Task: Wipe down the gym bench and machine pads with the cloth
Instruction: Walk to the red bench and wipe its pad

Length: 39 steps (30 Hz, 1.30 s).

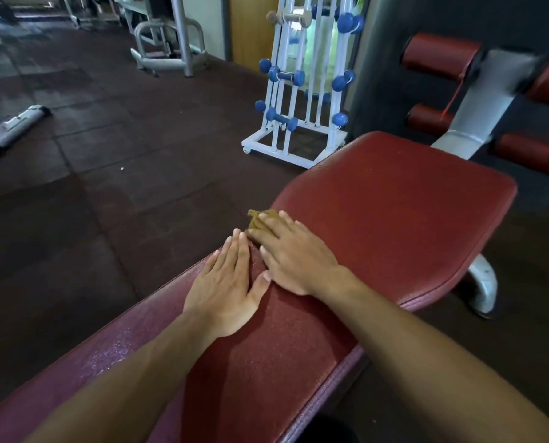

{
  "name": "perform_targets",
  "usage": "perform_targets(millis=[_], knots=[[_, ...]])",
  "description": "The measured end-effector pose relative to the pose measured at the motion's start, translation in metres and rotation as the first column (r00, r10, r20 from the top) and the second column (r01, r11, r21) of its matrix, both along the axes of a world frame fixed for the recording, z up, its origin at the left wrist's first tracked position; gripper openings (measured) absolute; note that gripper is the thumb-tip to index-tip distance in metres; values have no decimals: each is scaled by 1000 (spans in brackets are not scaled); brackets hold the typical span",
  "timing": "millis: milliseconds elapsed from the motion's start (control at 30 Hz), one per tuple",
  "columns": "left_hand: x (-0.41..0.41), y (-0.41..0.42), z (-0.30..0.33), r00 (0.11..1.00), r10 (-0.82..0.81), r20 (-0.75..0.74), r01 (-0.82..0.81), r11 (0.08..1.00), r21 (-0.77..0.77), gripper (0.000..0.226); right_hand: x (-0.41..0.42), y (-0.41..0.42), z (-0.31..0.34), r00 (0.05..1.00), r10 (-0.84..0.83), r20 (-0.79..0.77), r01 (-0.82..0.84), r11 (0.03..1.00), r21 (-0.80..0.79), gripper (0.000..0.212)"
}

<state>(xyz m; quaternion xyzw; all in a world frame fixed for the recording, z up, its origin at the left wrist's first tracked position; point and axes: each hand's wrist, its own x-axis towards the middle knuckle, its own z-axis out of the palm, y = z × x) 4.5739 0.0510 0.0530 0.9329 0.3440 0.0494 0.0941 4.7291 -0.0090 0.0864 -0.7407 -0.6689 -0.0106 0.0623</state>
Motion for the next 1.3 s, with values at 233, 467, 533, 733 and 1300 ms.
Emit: perform_targets(millis=[233, 467, 533, 733, 1300], knots=[[2, 1, 3, 999, -19, -33, 20, 1000, 6, 76, 65, -113, 14, 974, -224, 21, 225, 973, -49, 51], [33, -13, 16, 999, 2, -40, 0, 999, 36, 79, 161, -99, 25, 856, -513, 70, 513, 858, 22, 48], [61, -24, 19, 997, -76, -8, 76, 997, 30, 76, 140, -98, 23, 887, -457, 66, 457, 889, 21, 50], [107, -30, 18, 995, -103, -4, 103, 994, 19, 77, 89, -141, 18, 965, -261, 35, 262, 965, -31, 54], [101, -32, 14, 996, -75, 50, 70, 994, 86, 77, 196, -17, 22, 889, -456, -40, 457, 890, -6, 51]])
